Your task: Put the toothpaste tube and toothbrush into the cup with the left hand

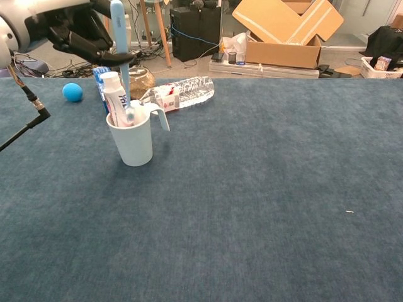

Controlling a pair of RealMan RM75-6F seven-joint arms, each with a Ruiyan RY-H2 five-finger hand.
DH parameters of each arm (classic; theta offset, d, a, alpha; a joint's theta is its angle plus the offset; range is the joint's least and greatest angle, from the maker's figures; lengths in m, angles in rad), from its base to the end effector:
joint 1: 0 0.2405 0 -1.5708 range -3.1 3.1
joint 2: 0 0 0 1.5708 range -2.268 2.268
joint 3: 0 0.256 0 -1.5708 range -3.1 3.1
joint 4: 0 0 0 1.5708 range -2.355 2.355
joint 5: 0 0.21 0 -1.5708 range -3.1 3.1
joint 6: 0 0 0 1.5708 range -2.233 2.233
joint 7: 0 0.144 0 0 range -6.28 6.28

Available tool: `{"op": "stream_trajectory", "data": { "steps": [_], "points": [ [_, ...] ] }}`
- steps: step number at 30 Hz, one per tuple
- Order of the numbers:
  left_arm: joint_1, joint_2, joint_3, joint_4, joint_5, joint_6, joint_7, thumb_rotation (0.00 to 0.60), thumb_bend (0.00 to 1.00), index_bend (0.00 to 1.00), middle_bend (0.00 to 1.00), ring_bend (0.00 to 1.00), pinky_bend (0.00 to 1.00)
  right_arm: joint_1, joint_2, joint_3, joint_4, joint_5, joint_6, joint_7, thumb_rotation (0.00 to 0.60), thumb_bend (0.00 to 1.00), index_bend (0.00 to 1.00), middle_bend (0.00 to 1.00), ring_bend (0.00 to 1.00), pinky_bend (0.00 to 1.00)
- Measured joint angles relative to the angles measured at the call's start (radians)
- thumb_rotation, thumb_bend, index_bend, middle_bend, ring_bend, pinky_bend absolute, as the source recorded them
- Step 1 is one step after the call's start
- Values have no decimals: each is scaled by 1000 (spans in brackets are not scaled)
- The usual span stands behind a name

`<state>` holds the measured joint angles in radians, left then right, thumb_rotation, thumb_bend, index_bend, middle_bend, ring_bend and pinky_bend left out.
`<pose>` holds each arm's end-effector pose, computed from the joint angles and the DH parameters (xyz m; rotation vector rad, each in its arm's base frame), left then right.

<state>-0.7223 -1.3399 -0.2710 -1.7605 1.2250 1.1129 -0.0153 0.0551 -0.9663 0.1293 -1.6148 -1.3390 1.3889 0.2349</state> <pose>-0.0945 0.3382 0.0690 -1.6825 -1.1297 -1.4383 -0.3427 -0.1864 0.2196 1.1733 -1.0417 0.8971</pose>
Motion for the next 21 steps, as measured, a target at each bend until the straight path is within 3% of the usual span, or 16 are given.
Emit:
{"op": "stream_trajectory", "data": {
  "steps": [6,21],
  "points": [
    [16,-59,-22,63,20,52,-72,600,305,584,1000,1000,1000,0,-1,1,1,2,-1,0,600,0,0,0,0,598],
    [21,-117,-12,190,28,30,-145,600,305,586,1000,1000,1000,-1,1,2,4,4,-1,7,600,0,0,0,0,598]
  ]
}}
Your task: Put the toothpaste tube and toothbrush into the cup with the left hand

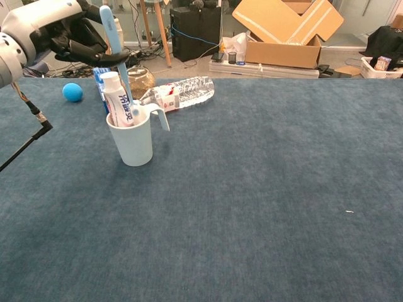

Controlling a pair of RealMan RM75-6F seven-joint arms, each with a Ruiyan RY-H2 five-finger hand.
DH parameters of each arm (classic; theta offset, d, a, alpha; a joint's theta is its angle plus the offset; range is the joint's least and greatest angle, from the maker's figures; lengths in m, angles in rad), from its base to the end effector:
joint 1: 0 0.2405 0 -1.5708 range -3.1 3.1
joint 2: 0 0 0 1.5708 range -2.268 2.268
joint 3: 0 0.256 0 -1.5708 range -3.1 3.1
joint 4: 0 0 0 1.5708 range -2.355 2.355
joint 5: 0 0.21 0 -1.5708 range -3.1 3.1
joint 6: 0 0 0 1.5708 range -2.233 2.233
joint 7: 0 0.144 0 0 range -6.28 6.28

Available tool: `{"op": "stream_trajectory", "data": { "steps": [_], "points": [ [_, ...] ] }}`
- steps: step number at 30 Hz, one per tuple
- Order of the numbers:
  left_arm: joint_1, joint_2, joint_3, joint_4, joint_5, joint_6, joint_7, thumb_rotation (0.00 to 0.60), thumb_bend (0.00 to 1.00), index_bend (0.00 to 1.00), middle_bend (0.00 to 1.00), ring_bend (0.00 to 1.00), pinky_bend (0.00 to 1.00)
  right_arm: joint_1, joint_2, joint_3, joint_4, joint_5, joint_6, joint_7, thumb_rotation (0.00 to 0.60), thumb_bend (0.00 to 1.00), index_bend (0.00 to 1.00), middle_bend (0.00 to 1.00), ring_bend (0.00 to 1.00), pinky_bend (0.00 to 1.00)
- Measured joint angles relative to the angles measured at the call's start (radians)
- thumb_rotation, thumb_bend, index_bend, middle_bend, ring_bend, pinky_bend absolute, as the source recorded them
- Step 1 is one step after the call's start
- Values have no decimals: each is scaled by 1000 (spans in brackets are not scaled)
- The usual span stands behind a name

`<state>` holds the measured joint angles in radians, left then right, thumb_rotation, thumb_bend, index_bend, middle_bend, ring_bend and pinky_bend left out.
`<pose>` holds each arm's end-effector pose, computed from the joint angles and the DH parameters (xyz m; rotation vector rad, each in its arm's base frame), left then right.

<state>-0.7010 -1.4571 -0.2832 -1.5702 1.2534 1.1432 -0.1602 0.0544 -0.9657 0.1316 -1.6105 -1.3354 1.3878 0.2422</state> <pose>-0.1193 0.3557 0.0515 -1.5522 -1.1990 -1.5044 -0.3439 -0.1866 0.2209 1.1666 -1.0432 0.8990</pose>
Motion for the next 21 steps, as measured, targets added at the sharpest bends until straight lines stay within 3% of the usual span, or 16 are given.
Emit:
{"op": "stream_trajectory", "data": {
  "steps": [21],
  "points": [
    [12,-30,28,73,26,-26,-34,600,305,567,1000,1000,1000,-1,2,0,-1,1,0,3,600,0,0,0,0,598]
  ]
}}
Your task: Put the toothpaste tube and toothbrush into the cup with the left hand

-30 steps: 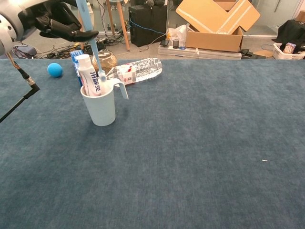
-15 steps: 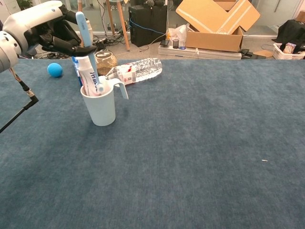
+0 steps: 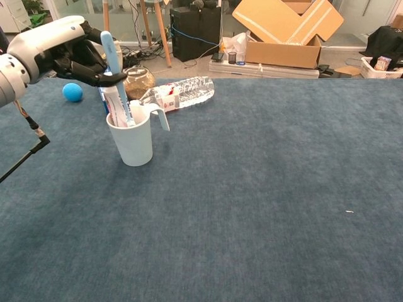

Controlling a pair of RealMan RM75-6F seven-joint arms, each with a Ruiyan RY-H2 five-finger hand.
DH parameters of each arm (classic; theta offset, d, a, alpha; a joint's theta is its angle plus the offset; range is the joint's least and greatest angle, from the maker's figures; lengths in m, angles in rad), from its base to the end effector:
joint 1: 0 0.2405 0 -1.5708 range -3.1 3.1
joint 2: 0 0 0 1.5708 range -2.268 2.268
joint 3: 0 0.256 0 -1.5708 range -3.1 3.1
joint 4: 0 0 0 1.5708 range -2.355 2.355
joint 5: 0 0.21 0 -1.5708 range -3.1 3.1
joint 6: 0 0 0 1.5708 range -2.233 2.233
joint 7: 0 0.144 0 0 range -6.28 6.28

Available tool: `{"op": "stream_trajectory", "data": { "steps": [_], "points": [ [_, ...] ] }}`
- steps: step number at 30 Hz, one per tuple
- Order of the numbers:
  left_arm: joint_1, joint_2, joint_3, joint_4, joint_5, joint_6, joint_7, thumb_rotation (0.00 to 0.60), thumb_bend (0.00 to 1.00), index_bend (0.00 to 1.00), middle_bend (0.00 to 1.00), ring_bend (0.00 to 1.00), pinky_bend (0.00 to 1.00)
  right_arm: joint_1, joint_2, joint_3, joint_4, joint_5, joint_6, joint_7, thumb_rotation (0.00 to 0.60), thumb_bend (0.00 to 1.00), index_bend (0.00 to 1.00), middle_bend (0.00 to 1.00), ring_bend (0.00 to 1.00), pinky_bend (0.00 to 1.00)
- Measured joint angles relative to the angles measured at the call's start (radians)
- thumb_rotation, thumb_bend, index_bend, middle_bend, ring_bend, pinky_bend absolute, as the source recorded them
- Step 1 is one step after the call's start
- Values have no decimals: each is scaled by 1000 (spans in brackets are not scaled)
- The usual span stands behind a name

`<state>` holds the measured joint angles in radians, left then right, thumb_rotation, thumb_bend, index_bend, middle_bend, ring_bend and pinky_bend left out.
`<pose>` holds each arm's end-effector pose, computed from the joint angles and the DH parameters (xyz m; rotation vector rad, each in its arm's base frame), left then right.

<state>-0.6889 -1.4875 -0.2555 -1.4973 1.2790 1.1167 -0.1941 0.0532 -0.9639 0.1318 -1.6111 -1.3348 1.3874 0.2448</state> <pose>-0.1361 0.3557 0.0377 -1.5775 -1.2167 -1.4512 -0.3441 -0.1862 0.2215 1.1647 -1.0448 0.8991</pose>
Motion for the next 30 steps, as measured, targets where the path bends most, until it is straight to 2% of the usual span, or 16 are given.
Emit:
{"op": "stream_trajectory", "data": {
  "steps": [6,19,24,30],
  "points": [
    [4,-3,3,8,11,4,-8,600,304,438,1000,1000,1000,0,1,0,1,0,0,2,600,0,0,0,0,598],
    [18,10,9,2,18,6,-5,600,305,413,1000,1000,1000,-1,0,0,1,-1,0,2,600,0,0,0,0,598],
    [35,39,17,-39,39,37,34,600,304,391,1000,1000,1000,-1,0,-1,1,-2,1,1,600,0,0,0,0,598],
    [67,130,44,-164,43,55,157,600,304,232,1000,990,1000,0,-3,-2,0,-2,1,-11,600,0,0,0,0,598]
  ]
}}
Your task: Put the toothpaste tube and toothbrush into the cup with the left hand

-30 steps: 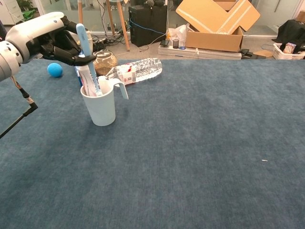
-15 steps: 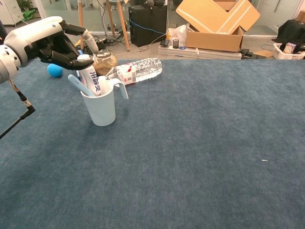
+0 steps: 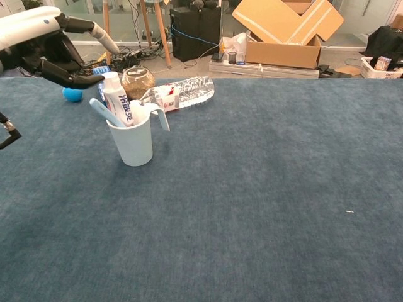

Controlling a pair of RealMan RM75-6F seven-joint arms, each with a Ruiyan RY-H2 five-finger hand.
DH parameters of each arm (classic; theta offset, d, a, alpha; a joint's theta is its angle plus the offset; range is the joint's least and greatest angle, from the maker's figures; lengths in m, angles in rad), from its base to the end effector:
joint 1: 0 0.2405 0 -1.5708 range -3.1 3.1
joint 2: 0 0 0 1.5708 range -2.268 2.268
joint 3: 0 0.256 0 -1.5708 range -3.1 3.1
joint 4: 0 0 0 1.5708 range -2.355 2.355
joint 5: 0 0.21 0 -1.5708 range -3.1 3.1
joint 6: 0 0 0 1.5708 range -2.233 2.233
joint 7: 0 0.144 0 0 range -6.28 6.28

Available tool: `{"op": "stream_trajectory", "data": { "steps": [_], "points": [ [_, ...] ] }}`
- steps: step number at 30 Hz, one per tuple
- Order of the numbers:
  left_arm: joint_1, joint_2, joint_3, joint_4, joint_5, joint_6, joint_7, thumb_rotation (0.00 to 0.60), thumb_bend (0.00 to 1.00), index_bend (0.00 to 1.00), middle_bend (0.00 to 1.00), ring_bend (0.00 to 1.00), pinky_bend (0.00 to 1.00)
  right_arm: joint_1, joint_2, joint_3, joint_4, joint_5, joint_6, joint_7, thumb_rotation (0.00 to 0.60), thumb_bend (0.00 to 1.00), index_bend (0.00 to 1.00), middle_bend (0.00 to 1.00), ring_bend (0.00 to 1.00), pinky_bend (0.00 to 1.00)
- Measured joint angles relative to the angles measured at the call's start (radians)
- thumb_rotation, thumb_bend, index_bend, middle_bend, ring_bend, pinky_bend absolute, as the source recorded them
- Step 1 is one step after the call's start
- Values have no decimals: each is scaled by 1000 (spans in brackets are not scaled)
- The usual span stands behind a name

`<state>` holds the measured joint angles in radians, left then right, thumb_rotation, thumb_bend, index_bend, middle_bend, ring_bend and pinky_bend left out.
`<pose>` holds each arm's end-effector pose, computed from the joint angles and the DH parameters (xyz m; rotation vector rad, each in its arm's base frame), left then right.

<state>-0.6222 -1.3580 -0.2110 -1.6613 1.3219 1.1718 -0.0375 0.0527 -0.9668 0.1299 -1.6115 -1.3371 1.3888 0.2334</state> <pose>-0.1444 0.3274 0.0667 -1.6434 -1.0675 -1.3588 -0.3439 -0.1857 0.2201 1.1708 -1.0398 0.8920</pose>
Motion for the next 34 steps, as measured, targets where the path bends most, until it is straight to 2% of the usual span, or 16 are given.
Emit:
{"op": "stream_trajectory", "data": {
  "steps": [2,5,6,7,11,15,20,27,34],
  "points": [
    [16,40,11,-52,-4,12,69,600,303,179,966,922,1000,0,-2,-1,-1,1,0,-7,600,0,0,0,0,598],
    [43,94,28,-124,-20,37,184,600,303,145,788,780,950,1,-5,-2,-3,1,-1,-20,600,0,0,0,0,598],
    [52,110,34,-146,-28,46,220,600,303,141,705,707,893,2,-6,-2,-4,2,-1,-24,600,0,0,0,0,598],
    [62,126,40,-167,-37,56,257,600,303,139,669,673,866,2,-6,-2,-5,2,-1,-28,600,0,0,0,0,598],
    [114,203,77,-267,-100,98,411,600,304,135,394,414,600,4,-11,-4,-8,5,-3,-49,600,0,0,0,0,598],
    [166,275,129,-340,-165,126,513,600,303,144,203,235,382,7,-18,-5,-11,8,-5,-73,600,0,0,0,0,598],
    [226,291,177,-354,-186,182,564,600,303,145,133,160,287,11,-28,-9,-16,9,-8,-114,600,0,0,0,0,598],
    [312,248,205,-284,-131,271,502,600,303,176,130,157,284,21,-45,-13,-20,15,-16,-171,600,0,0,0,0,597],
    [369,195,212,-160,-77,329,442,600,303,211,135,157,284,34,-61,-7,-17,52,-39,-212,600,0,0,0,0,597]
  ]
}}
